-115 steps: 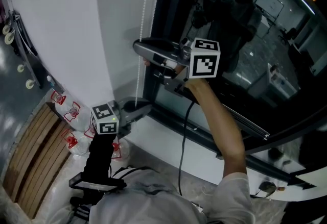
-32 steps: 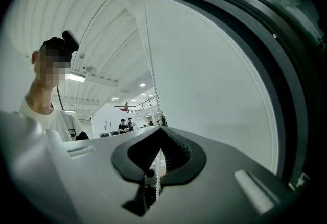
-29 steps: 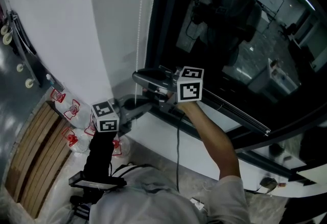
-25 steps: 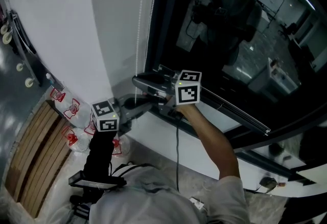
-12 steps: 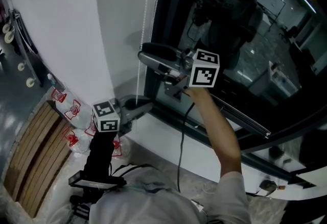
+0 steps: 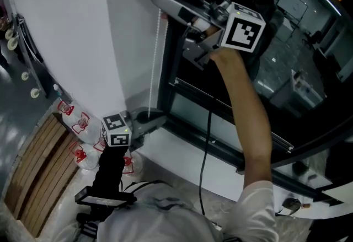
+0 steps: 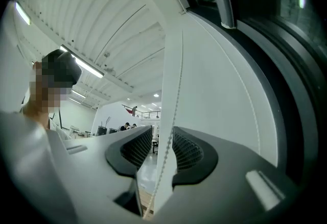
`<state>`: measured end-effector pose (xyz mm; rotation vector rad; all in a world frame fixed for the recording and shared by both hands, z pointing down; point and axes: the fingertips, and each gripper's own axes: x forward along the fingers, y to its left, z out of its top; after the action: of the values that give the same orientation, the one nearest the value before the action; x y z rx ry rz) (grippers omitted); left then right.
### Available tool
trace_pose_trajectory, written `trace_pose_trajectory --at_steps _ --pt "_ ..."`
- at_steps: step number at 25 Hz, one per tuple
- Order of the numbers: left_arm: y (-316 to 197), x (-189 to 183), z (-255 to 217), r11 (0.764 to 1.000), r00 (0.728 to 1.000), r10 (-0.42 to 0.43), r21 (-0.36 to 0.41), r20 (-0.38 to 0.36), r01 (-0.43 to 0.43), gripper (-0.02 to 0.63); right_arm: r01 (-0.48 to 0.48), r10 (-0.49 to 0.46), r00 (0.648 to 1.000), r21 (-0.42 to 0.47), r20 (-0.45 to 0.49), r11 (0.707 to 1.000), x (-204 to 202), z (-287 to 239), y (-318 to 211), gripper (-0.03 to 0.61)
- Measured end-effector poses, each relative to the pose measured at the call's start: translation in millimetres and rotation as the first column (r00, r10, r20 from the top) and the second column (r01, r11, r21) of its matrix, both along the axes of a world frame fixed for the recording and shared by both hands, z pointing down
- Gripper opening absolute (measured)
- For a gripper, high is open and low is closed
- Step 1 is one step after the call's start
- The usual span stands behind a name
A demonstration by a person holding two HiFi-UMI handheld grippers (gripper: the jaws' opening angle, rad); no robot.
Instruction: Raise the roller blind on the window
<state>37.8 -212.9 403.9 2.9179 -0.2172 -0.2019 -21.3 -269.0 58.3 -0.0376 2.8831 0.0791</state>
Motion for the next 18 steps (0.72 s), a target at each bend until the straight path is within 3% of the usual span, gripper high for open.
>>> trace_pose_trajectory --at_steps 3,6,18 --pt "-0.3 -0.3 0.6 1.000 1.000 -0.001 0.000 0.000 0.001 -0.002 -0.008 0.008 1.000 0.011 0.007 1.000 1.4 -16.1 0.9 0.098" --pt "-0.2 0.1 -1.3 1.000 1.000 -0.004 -0.003 -0.001 0.004 -0.002 -0.010 0.010 1.000 0.005 0.002 1.000 1.9 -20.7 2.4 0.024" --pt "2.0 2.5 0.0 1.000 1.000 0.009 -0.007 -0.009 -0.009 -0.002 0.013 -0.012 1.000 -0.074 0.018 0.997 6.8 -9.8 3.0 0.015"
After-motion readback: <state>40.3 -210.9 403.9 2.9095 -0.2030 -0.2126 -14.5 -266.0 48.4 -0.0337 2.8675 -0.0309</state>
